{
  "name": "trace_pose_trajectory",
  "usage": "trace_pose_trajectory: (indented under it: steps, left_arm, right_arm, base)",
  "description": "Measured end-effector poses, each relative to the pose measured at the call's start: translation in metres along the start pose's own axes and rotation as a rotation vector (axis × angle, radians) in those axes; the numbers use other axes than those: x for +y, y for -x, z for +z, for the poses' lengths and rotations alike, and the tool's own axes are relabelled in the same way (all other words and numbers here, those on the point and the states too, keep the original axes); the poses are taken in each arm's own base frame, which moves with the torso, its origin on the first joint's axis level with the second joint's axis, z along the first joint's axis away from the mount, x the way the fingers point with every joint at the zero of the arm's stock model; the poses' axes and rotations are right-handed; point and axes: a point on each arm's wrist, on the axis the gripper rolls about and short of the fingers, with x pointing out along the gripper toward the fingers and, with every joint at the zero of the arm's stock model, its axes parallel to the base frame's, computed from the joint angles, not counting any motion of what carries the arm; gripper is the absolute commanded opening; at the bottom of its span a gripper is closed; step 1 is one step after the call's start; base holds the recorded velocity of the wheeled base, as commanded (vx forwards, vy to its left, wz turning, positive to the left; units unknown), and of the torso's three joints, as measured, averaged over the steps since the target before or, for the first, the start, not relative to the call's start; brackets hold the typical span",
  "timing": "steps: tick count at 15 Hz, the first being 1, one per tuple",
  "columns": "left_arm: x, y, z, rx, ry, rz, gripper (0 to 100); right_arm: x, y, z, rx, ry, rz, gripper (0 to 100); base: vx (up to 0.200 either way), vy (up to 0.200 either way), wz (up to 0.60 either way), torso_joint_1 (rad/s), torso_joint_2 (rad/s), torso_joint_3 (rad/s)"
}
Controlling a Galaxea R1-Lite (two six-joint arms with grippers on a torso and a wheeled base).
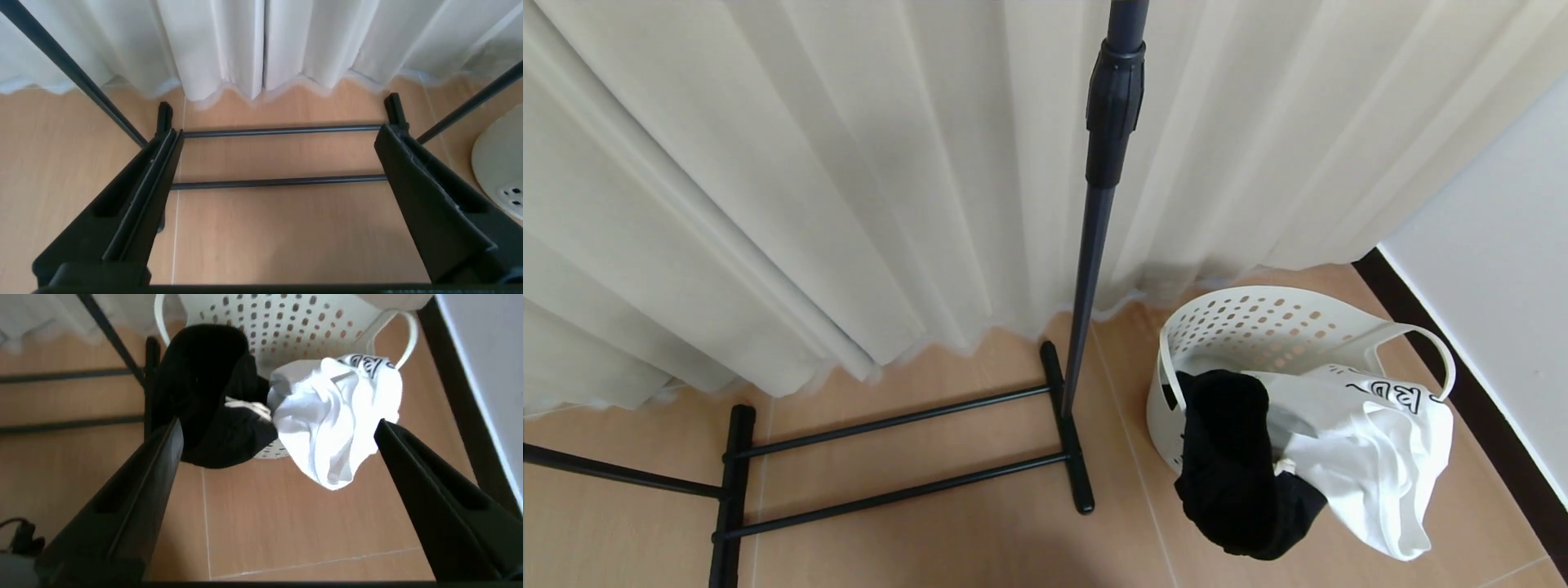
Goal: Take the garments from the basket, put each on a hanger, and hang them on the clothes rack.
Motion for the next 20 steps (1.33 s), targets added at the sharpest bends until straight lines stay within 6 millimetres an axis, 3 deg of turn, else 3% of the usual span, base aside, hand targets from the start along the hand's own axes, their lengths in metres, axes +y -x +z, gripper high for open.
trace_pose_trajectory:
  steps: [3,6,10,14,20]
  left_arm:
    - [0.000,0.000,0.000,0.000,0.000,0.000,100]
    - [0.000,0.000,0.000,0.000,0.000,0.000,100]
    - [0.000,0.000,0.000,0.000,0.000,0.000,100]
    - [0.000,0.000,0.000,0.000,0.001,0.000,100]
    - [0.000,0.000,0.000,0.000,0.001,0.000,100]
  right_arm:
    - [0.001,-0.015,0.012,0.126,0.023,0.079,100]
    - [0.001,-0.050,0.035,0.305,0.052,0.148,100]
    - [0.005,-0.131,0.063,0.491,0.259,0.271,100]
    - [0.018,-0.220,0.082,0.514,0.564,0.359,100]
    - [0.046,-0.318,0.068,0.595,0.742,0.298,100]
  base:
    - [0.000,0.000,0.00,0.000,0.00,0.000]
    - [0.000,0.000,0.00,0.000,0.00,0.000]
    - [0.000,0.000,0.00,0.000,0.00,0.000]
    - [0.000,0.000,0.00,0.000,0.00,0.000]
    - [0.000,0.000,0.00,0.000,0.00,0.000]
